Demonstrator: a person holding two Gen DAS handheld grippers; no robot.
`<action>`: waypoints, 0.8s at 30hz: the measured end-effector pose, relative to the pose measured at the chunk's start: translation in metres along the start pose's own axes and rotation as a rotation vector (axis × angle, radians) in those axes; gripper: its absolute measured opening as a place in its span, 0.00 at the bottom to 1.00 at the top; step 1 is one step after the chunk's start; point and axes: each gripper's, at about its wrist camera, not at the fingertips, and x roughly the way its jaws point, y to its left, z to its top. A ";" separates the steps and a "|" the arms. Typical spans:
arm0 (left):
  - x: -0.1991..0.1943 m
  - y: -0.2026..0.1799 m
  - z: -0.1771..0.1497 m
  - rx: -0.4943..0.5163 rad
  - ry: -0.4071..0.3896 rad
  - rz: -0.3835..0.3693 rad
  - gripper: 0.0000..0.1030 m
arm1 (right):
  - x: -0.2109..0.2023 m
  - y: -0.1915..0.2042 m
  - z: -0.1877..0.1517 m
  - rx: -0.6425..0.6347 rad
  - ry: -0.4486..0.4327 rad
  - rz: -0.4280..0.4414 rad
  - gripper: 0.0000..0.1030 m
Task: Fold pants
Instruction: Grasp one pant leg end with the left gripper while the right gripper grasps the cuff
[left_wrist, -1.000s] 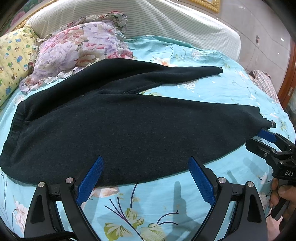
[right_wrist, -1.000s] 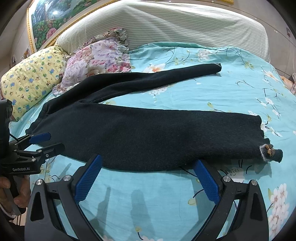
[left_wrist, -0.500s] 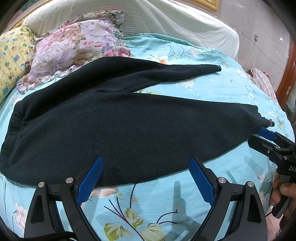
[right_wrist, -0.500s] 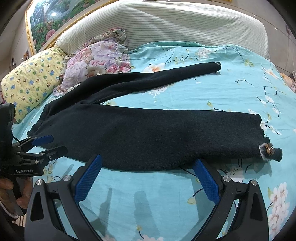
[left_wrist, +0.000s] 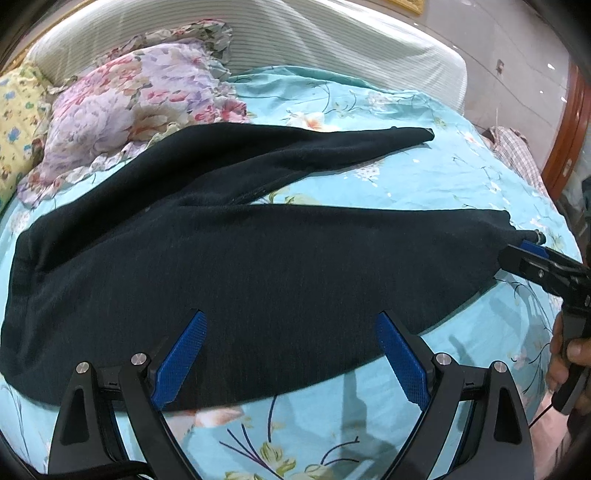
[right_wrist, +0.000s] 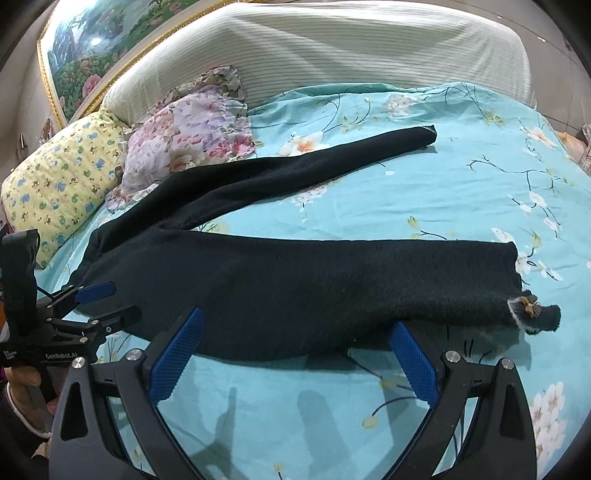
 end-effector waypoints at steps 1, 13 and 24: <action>0.000 0.000 0.002 0.007 0.000 -0.001 0.91 | 0.001 -0.001 0.002 0.003 0.003 -0.001 0.95; 0.009 0.016 0.069 0.064 -0.023 -0.034 0.91 | 0.005 -0.022 0.059 0.039 -0.018 0.035 0.95; 0.043 0.028 0.134 0.098 -0.024 -0.052 0.91 | -0.009 -0.067 0.126 0.072 -0.079 -0.046 0.95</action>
